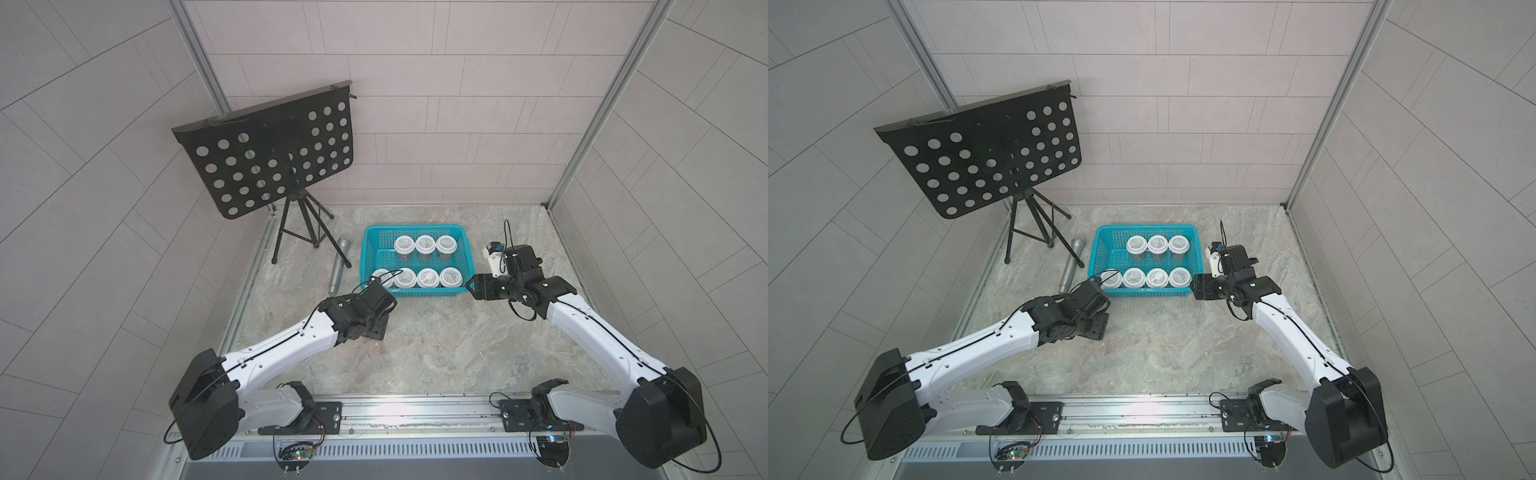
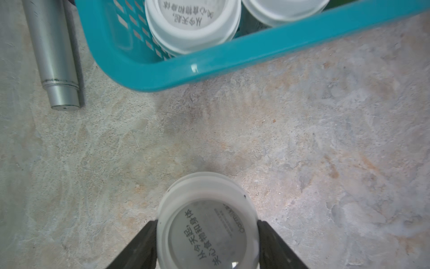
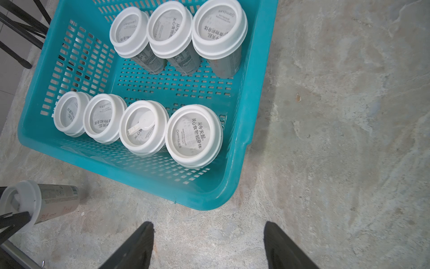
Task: Put the yogurt in the basket
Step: Pick up the yogurt from the center of the board, then place the yogurt in the basket.
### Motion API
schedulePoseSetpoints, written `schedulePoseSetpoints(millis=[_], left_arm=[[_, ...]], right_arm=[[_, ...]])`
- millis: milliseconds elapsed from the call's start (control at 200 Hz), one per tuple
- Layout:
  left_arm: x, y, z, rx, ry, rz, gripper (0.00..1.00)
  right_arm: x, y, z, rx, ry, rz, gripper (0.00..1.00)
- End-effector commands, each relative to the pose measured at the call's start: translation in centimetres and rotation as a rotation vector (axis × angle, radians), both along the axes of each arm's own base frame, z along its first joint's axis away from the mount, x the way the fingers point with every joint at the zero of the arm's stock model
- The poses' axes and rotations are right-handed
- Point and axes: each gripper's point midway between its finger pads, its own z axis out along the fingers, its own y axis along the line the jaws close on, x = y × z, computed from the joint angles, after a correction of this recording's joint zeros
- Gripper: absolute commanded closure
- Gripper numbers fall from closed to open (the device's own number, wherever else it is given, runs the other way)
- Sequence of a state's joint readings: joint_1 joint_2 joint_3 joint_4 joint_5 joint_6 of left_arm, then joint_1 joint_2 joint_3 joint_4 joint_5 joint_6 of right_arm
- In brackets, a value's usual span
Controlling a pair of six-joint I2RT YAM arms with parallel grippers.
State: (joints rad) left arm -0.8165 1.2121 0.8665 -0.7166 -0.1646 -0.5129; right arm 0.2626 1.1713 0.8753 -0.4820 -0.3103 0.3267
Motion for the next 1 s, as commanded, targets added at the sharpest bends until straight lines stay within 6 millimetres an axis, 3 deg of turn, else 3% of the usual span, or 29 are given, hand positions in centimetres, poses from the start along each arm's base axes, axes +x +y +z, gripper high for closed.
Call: schedulePoseSetpoints(millis=[0,285,555,736,996], left_arm=[[0.6,0.6,3.3,-0.004,-0.061,0.023,0.32],[2.9,1.1,9.0,-0.001,-0.187,0.017,0.31],[7.3,0.5,13.2,-0.010,-0.259,0.036,0.30],[11.3,-0.3,13.8,-0.032,-0.271,0.056,0.30],[17.1,-1.5,12.6,-0.040,-0.263,0.071,0.31]], right_arm=[[-0.3,-0.2,-0.5,0.000,0.015,-0.008,0.22],[-0.2,-0.3,-0.4,0.001,0.011,-0.014,0.22],[-0.1,-0.6,-0.5,-0.002,0.013,-0.022,0.22],[-0.1,-0.5,-0.6,0.003,0.017,-0.019,0.22],[-0.2,-0.6,-0.5,0.005,0.017,-0.019,0.22]])
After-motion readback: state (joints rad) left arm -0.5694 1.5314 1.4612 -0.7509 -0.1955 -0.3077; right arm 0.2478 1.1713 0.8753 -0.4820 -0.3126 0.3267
